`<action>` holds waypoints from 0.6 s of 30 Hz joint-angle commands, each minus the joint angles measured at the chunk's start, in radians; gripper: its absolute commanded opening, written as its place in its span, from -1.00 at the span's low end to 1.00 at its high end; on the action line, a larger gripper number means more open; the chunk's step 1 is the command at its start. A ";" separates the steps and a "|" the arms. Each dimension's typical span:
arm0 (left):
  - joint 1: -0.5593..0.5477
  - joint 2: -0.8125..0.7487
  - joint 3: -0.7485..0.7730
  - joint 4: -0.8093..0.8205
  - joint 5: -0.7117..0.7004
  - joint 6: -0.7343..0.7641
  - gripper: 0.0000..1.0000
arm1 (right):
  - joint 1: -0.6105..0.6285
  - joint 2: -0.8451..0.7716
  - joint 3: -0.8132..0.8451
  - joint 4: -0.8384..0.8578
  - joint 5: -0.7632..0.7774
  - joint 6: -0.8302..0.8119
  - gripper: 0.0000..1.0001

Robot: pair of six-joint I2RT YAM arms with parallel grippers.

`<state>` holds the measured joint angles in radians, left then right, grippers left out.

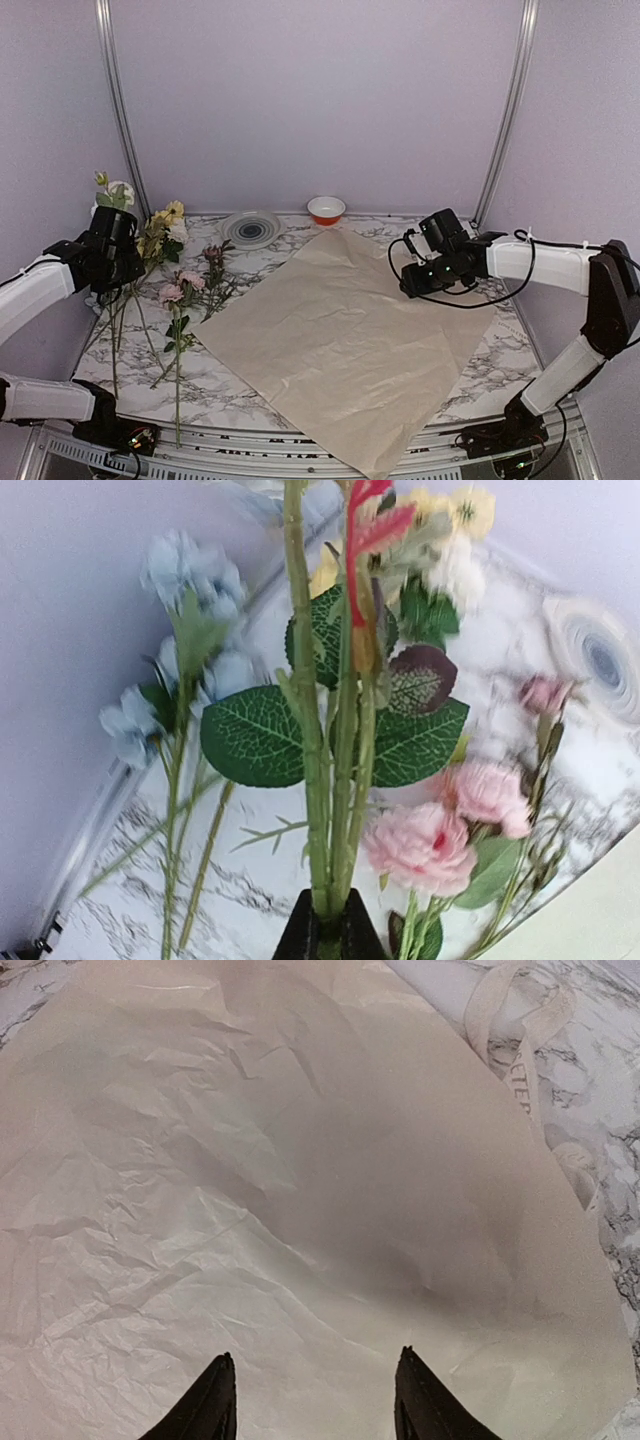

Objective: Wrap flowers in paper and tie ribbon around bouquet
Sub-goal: Pick up the fake flower from the corner of the board.

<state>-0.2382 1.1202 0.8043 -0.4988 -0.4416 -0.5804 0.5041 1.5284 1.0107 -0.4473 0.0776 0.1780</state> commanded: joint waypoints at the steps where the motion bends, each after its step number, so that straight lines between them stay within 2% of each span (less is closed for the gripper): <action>1: -0.054 -0.083 0.111 -0.031 -0.199 0.099 -1.00 | 0.007 -0.004 0.057 -0.005 0.014 -0.006 0.04; 3: -0.109 -0.120 0.152 0.011 -0.225 0.172 -1.00 | 0.007 -0.006 0.064 -0.007 0.013 -0.004 0.05; 5: -0.173 -0.161 0.160 0.088 -0.179 0.260 -1.00 | 0.007 -0.011 0.070 -0.006 0.003 -0.001 0.05; 7: -0.210 -0.209 0.150 0.185 -0.020 0.302 -1.00 | 0.007 -0.016 0.077 0.005 -0.038 -0.009 0.05; 11: -0.248 -0.293 0.054 0.495 0.408 0.263 -1.00 | 0.031 -0.052 0.098 0.080 -0.197 -0.046 0.05; 15: -0.392 -0.261 0.012 0.704 0.551 0.245 -1.00 | 0.167 -0.137 0.124 0.322 -0.452 -0.091 0.11; 18: -0.519 -0.176 0.026 0.775 0.592 0.259 -1.00 | 0.234 -0.156 0.102 0.647 -0.672 0.037 0.15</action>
<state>-0.6373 0.8604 0.8326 0.0456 -0.0322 -0.3462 0.6521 1.4368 1.0691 -0.2333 -0.2562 0.1303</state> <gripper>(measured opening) 0.041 0.568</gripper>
